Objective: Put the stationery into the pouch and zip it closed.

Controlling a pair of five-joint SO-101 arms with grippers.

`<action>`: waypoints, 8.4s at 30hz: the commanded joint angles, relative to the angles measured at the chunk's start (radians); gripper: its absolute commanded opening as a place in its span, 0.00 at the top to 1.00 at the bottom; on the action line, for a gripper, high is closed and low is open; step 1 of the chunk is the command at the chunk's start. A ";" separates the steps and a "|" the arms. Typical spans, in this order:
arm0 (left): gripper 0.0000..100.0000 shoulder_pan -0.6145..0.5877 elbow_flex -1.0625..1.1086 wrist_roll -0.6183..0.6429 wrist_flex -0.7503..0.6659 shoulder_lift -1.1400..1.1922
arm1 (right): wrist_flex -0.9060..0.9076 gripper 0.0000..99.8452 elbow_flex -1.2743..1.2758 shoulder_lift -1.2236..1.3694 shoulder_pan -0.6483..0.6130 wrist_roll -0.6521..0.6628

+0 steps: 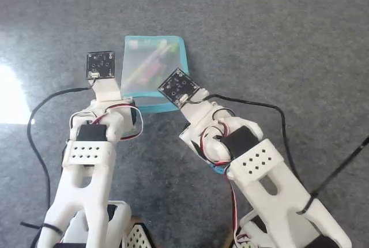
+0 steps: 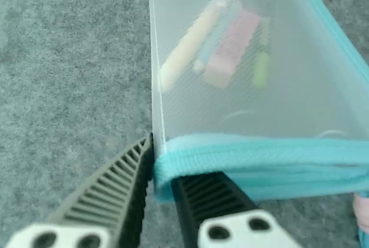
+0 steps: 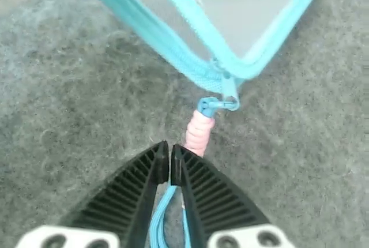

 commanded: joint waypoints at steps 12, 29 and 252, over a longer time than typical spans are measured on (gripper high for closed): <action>0.99 0.005 -0.012 -0.008 -0.023 -0.032 | -0.188 0.74 0.095 0.081 -0.031 -0.114; 0.99 0.002 -0.010 -0.008 -0.023 -0.032 | -0.343 0.76 0.094 0.272 0.077 -0.155; 0.79 0.124 -0.320 -0.239 0.614 -0.439 | -0.157 0.99 -0.265 0.004 0.062 -0.018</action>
